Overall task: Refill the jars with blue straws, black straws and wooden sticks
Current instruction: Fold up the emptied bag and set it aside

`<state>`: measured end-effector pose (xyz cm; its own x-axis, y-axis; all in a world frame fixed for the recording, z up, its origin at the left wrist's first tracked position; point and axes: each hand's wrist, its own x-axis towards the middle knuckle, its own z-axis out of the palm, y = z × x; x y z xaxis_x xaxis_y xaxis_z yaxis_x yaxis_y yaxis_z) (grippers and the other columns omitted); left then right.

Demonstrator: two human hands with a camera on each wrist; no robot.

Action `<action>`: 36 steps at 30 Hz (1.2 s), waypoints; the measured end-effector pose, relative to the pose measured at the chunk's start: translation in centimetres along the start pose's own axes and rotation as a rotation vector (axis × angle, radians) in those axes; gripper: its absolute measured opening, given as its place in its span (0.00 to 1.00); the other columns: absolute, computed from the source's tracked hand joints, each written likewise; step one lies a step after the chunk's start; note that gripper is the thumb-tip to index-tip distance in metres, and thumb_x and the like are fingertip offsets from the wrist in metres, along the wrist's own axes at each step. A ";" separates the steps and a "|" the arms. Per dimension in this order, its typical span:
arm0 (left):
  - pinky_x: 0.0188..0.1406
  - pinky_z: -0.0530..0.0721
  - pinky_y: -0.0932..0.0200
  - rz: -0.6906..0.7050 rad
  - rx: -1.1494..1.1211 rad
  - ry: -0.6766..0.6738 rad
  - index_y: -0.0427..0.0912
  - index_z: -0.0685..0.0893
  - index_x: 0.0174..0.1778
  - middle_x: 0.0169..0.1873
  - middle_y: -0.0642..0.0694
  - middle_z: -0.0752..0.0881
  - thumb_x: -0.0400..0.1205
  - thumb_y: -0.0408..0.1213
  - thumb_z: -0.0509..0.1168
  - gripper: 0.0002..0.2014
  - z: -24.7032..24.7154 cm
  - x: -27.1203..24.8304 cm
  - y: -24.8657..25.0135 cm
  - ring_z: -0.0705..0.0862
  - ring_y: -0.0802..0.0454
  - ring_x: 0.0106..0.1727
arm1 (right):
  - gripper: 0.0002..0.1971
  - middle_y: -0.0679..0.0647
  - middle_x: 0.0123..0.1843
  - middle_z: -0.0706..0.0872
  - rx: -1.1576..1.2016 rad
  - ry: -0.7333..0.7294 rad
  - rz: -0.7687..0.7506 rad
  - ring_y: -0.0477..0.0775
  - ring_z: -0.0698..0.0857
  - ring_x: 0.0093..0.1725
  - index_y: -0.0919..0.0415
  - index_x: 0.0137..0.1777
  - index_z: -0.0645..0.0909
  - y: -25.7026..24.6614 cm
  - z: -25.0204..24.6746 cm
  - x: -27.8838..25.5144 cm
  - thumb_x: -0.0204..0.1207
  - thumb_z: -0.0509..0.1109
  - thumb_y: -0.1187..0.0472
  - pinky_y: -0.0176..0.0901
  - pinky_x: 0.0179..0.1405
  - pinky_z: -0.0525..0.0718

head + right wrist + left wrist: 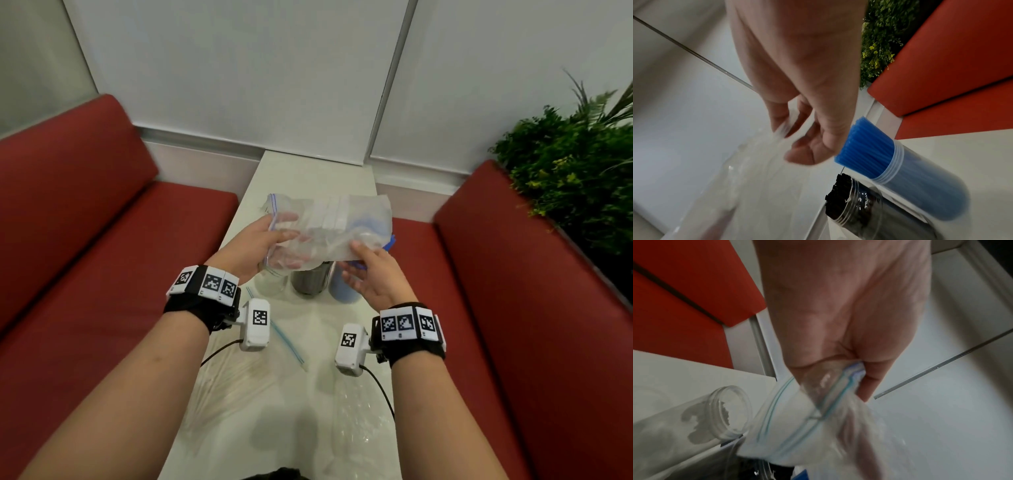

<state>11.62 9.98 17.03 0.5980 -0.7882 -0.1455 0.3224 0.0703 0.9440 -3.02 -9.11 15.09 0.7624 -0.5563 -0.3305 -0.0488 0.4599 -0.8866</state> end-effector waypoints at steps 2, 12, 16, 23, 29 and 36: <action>0.43 0.93 0.49 0.044 0.008 0.008 0.40 0.80 0.73 0.60 0.34 0.91 0.90 0.29 0.61 0.15 -0.7 -0.1 0.1 0.91 0.28 0.53 | 0.05 0.52 0.41 0.90 0.084 0.103 -0.083 0.51 0.88 0.37 0.58 0.55 0.84 -0.2 -0.3 0.2 0.83 0.72 0.58 0.43 0.35 0.87; 0.13 0.74 0.64 0.348 0.353 0.548 0.45 0.88 0.47 0.17 0.46 0.80 0.90 0.45 0.63 0.12 -1.6 1.0 -0.9 0.77 0.48 0.12 | 0.13 0.59 0.39 0.86 0.191 0.248 -0.322 0.50 0.85 0.34 0.60 0.45 0.76 0.3 -0.6 0.3 0.76 0.71 0.78 0.36 0.29 0.82; 0.12 0.70 0.66 0.446 0.506 0.631 0.49 0.88 0.47 0.17 0.44 0.77 0.89 0.47 0.62 0.12 -1.2 0.7 -0.8 0.73 0.56 0.12 | 0.09 0.52 0.37 0.88 0.083 0.165 -0.371 0.47 0.83 0.35 0.59 0.49 0.84 0.3 -1.3 0.6 0.78 0.71 0.75 0.36 0.32 0.81; 0.23 0.74 0.57 0.463 0.596 0.728 0.46 0.87 0.47 0.21 0.38 0.80 0.90 0.49 0.61 0.14 -1.3 0.4 -0.7 0.73 0.58 0.14 | 0.06 0.56 0.37 0.85 -0.046 0.165 -0.287 0.49 0.79 0.33 0.65 0.42 0.88 0.8 -2.9 0.5 0.79 0.77 0.63 0.35 0.32 0.82; 0.25 0.74 0.59 0.391 0.591 0.741 0.41 0.85 0.30 0.17 0.42 0.81 0.84 0.61 0.67 0.27 -2.0 0.3 -0.6 0.73 0.57 0.14 | 0.09 0.57 0.43 0.89 -0.005 0.247 -0.266 0.53 0.90 0.42 0.63 0.46 0.82 1.1 -2.7 0.2 0.82 0.74 0.57 0.45 0.40 0.90; 0.15 0.72 0.65 0.261 0.518 0.785 0.39 0.81 0.22 0.11 0.47 0.78 0.76 0.70 0.69 0.35 -2.9 0.3 -0.8 0.71 0.55 0.10 | 0.16 0.47 0.34 0.82 -0.351 0.517 -0.442 0.47 0.78 0.32 0.53 0.37 0.77 0.9 -3.2 0.4 0.69 0.84 0.54 0.43 0.34 0.80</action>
<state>13.64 11.49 15.35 0.9841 -0.1415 0.1075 -0.1395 -0.2401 0.9607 -4.78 -11.12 13.10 0.3634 -0.9305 0.0462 -0.0771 -0.0794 -0.9939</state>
